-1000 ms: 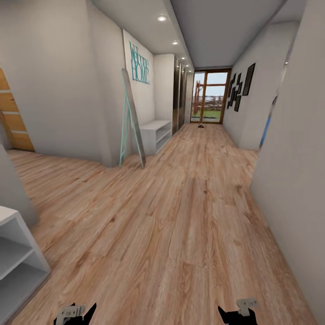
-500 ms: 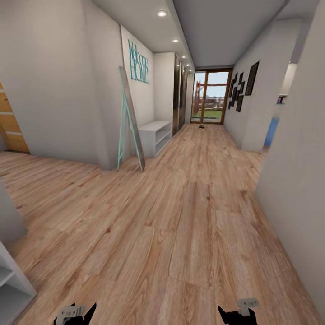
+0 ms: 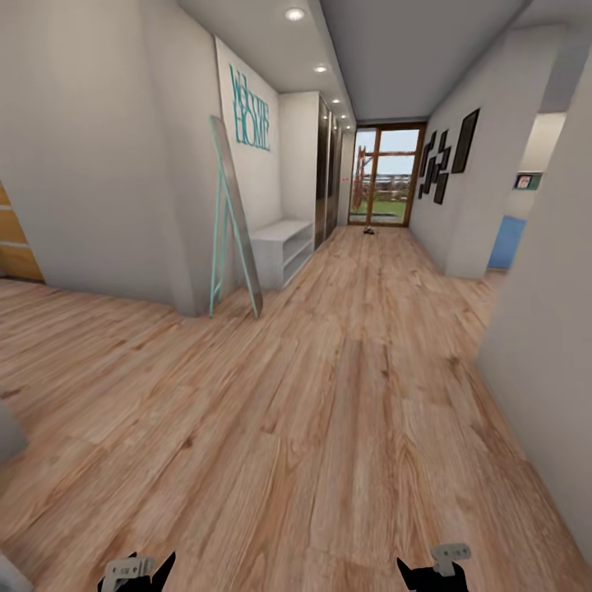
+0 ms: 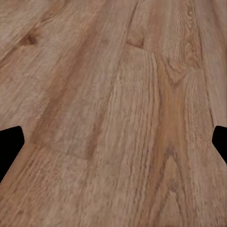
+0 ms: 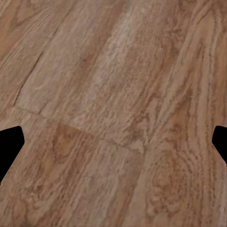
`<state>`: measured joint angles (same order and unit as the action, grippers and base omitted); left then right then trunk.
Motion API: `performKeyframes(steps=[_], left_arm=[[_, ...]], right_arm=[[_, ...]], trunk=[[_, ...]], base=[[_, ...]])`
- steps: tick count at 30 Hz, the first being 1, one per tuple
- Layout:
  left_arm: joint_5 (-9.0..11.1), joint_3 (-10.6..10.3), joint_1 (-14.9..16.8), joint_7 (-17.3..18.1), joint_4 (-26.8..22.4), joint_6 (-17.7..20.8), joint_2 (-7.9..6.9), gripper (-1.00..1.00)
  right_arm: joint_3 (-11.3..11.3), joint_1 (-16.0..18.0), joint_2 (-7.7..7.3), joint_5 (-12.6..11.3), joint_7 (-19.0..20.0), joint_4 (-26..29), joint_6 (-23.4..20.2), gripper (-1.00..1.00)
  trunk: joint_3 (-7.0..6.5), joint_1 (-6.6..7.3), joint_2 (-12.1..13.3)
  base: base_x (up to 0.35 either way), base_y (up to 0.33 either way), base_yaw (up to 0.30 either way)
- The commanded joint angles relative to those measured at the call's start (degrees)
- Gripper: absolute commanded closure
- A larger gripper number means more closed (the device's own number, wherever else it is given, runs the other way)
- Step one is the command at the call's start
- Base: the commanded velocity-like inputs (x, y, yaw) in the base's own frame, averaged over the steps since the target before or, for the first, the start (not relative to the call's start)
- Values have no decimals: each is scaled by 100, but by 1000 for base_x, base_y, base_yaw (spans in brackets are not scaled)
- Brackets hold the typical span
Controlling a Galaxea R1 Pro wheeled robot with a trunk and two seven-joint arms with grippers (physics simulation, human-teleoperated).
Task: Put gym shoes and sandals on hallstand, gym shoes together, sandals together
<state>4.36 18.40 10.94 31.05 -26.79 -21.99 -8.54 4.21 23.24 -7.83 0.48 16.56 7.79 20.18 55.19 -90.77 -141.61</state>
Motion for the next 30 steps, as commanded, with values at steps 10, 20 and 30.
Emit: performKeyframes(steps=[10, 20, 30], left_arm=[[47, 23, 5, 59, 7, 11, 1, -100], [47, 24, 5, 59, 7, 10, 1, -100], [47, 24, 5, 59, 3, 10, 1, -100]], right_arm=[[45, 5, 7, -3, 48, -6, 12, -100], [45, 2, 2, -4, 49, -6, 12, -100], [45, 3, 2, -4, 49, -6, 12, -100]], trunk=[[80, -2, -2], [169, -2, -2], [251, -2, -2]], base=[[337, 0, 0], [337, 0, -64], [337, 0, -157]])
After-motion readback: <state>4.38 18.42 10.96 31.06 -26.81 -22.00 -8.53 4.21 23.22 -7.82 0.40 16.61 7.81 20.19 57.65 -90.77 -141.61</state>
